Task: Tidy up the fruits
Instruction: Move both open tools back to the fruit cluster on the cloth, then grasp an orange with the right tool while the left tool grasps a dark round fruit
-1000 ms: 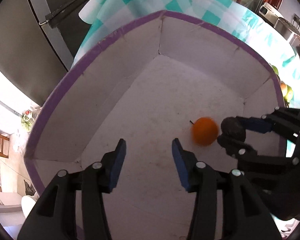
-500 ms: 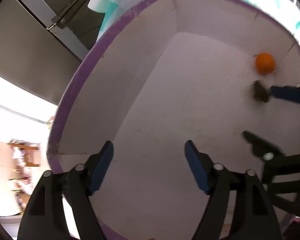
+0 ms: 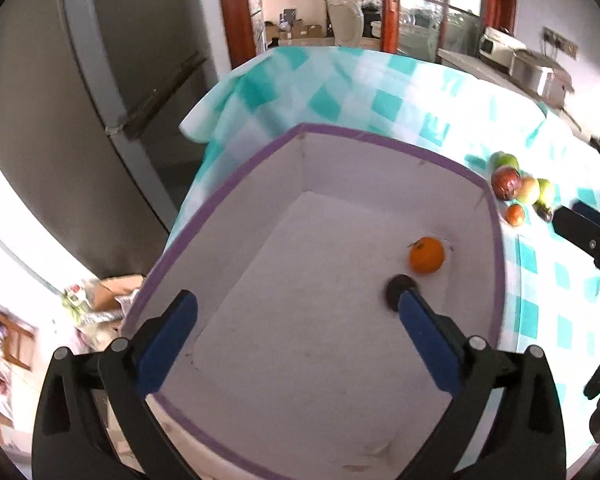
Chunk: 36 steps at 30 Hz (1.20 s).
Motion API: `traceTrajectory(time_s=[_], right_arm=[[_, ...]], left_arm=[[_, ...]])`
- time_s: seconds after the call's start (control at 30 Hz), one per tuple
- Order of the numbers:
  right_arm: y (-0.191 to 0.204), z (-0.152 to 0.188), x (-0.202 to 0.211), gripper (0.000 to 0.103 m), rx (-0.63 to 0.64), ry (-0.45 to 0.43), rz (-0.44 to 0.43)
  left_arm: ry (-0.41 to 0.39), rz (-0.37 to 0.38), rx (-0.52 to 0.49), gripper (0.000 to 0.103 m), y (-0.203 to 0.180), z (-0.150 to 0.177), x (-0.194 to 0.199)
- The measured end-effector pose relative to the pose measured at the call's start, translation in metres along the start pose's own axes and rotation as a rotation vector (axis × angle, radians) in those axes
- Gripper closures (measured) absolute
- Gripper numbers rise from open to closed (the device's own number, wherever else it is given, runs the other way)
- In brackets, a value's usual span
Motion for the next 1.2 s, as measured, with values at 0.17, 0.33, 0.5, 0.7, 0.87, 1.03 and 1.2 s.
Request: traceTrajectory(time_s=[0.17, 0.33, 0.5, 0.7, 0.87, 1.03, 1.2], right_arm=[[-0.095, 0.061, -0.006, 0.029, -0.235, 0.140, 0.161], [-0.127, 0.069, -0.054, 0.030, -0.213, 0.235, 0.196], [-0.157, 0.059, -0.125, 0.030, -0.147, 0.255, 0.161], [-0.187, 0.057, -0.189, 0.046, -0.071, 0.266, 0.137], [-0.186, 0.069, -0.203, 0.055, 0.009, 0.253, 0.108], [-0.195, 0.072, -0.189, 0.063, 0.004, 0.203, 0.076], [-0.239, 0.099, -0.147, 0.063, -0.144, 0.175, 0.134]], left_arm=[[0.000, 0.075, -0.090, 0.002, -0.065, 0.003, -0.008], [0.028, 0.129, -0.113, 0.002, -0.109, -0.011, -0.027], [0.035, 0.168, -0.137, 0.002, -0.165, -0.036, -0.050], [-0.031, 0.188, -0.255, 0.002, -0.238, -0.043, -0.061], [-0.006, 0.167, -0.301, 0.002, -0.271, -0.051, -0.087], [0.006, 0.167, -0.371, 0.002, -0.307, -0.042, -0.110], [0.070, 0.105, -0.421, 0.002, -0.332, -0.022, -0.155]])
Point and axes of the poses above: each gripper's, at about its wrist camera, not at the fingertips, and x roughly against the way its jaws point, y to its left, z to its underside, the point moved 4 cm from there along -x, roughly the way its jaws point, and after that the axes turned 14 degrees about x, right-handed, at the moved point
